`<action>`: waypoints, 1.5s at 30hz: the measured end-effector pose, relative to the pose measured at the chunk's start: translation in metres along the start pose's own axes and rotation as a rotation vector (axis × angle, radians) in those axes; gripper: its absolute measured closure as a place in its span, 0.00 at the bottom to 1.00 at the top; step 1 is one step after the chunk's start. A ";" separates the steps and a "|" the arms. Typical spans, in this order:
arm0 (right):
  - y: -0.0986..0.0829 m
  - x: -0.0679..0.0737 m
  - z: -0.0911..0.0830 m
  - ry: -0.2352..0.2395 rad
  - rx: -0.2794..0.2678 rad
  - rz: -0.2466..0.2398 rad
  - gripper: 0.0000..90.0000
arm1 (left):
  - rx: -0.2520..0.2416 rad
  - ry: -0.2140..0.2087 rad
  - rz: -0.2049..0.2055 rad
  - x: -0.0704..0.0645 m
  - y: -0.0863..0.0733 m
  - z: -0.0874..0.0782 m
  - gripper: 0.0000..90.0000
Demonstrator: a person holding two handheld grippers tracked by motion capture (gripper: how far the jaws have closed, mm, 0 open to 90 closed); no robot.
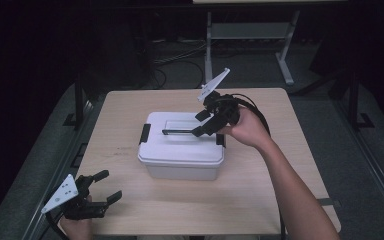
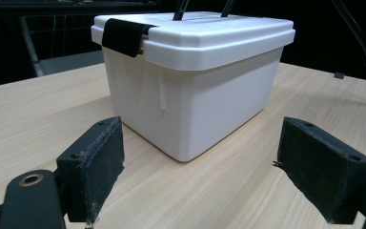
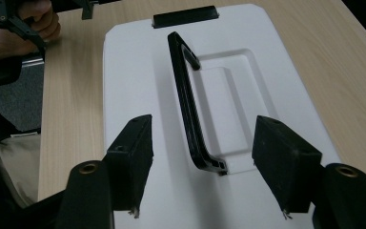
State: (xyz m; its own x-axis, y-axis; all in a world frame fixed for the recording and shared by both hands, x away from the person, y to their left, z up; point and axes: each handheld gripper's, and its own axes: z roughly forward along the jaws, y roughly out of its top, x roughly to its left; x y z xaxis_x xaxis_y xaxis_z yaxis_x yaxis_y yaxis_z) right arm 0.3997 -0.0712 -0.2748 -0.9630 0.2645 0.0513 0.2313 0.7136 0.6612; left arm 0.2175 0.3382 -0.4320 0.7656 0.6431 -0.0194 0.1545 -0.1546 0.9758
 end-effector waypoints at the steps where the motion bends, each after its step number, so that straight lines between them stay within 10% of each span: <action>1: -0.001 0.000 -0.001 -0.003 -0.001 0.001 0.42 | 0.000 0.000 0.000 0.000 0.000 0.000 0.17; 45: -0.052 -0.003 -0.030 -0.049 -0.033 0.089 0.35 | 0.009 0.001 0.004 -0.001 0.000 0.001 0.17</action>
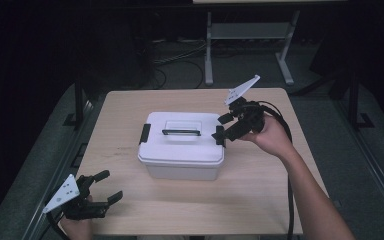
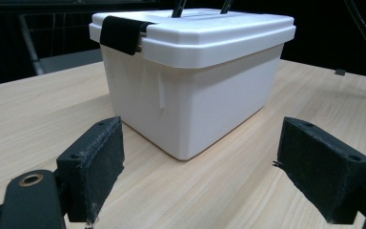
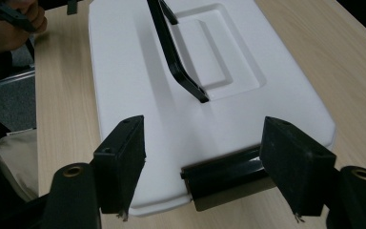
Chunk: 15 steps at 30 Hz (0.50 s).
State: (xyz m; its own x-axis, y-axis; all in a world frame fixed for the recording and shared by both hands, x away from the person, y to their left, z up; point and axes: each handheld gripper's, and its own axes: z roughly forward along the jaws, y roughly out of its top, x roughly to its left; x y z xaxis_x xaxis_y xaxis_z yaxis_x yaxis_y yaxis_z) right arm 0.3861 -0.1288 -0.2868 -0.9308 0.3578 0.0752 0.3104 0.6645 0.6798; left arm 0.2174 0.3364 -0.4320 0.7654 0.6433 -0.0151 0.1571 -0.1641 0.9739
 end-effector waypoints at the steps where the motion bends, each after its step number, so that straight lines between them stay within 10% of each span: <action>1: -0.001 0.000 0.000 0.000 -0.001 0.006 0.35 | 0.000 0.000 -0.001 0.000 0.000 0.000 0.17; 15: -0.017 -0.001 -0.005 -0.007 -0.010 0.036 0.34 | 0.005 -0.001 0.002 0.000 0.000 0.001 0.17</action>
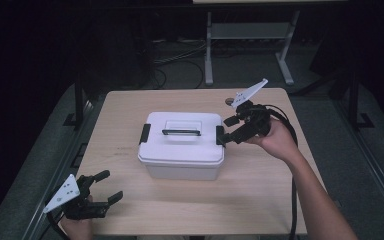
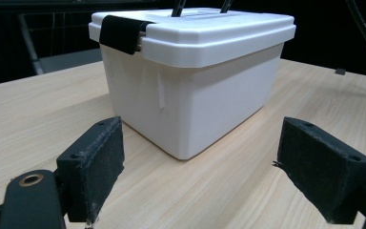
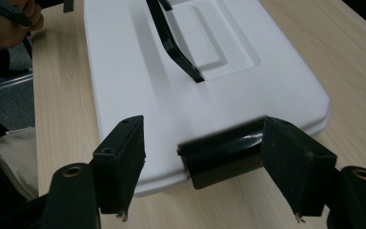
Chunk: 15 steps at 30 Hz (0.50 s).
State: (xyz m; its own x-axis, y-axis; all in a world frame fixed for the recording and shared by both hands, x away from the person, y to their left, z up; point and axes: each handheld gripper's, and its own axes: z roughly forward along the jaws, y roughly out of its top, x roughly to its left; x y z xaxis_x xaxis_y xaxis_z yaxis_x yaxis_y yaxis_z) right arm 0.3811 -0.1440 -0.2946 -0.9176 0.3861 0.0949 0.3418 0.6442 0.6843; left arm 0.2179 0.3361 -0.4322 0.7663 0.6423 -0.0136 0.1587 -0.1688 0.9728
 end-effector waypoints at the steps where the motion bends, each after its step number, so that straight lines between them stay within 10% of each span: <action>1: -0.001 0.000 0.000 -0.004 0.007 0.001 0.34 | 0.001 0.000 0.002 0.000 0.000 0.000 0.17; 15: -0.008 0.002 -0.009 -0.015 -0.009 0.014 0.32 | 0.004 -0.001 0.000 0.001 -0.001 0.000 0.17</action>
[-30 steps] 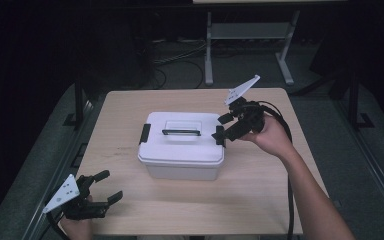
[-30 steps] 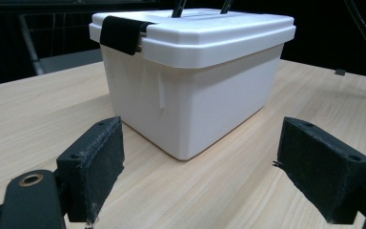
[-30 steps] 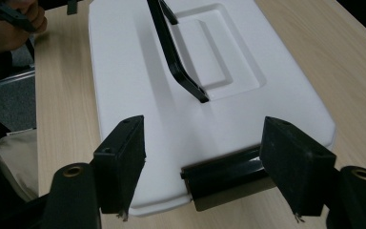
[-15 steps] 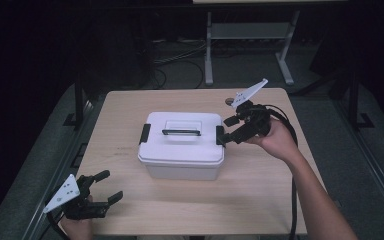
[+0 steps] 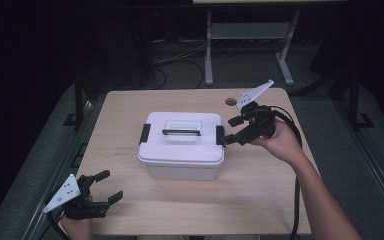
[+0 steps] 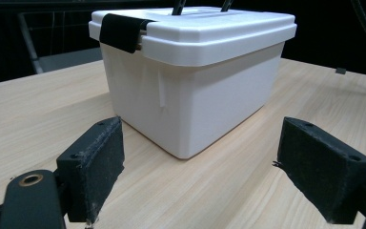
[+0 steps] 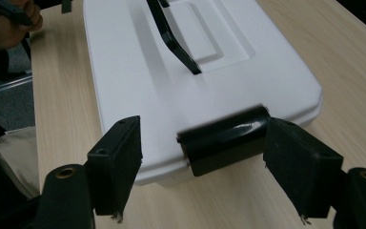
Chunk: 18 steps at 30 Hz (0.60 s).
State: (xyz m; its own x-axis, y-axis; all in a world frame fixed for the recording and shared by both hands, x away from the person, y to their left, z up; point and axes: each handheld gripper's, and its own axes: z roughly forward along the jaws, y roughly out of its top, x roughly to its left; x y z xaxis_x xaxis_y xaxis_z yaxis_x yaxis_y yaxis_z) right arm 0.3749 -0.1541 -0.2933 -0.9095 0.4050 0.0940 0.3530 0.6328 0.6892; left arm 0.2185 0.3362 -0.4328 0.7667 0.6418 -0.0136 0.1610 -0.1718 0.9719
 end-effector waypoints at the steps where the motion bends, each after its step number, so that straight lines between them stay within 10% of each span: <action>1: -0.002 0.000 -0.001 -0.002 -0.003 0.000 0.32 | 0.002 0.000 0.000 0.000 0.000 0.000 0.17; 18: -0.027 -0.003 -0.011 -0.018 -0.017 0.048 0.31 | 0.006 0.002 -0.009 0.001 -0.002 0.001 0.17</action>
State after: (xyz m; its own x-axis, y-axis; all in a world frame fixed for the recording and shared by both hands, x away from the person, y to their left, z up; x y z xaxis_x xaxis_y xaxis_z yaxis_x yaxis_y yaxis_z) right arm 0.3660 -0.1796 -0.3043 -0.8874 0.4465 0.1142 0.3922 0.6014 0.6961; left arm 0.2197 0.3369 -0.4348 0.7643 0.6445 -0.0215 0.1713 -0.1708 0.9703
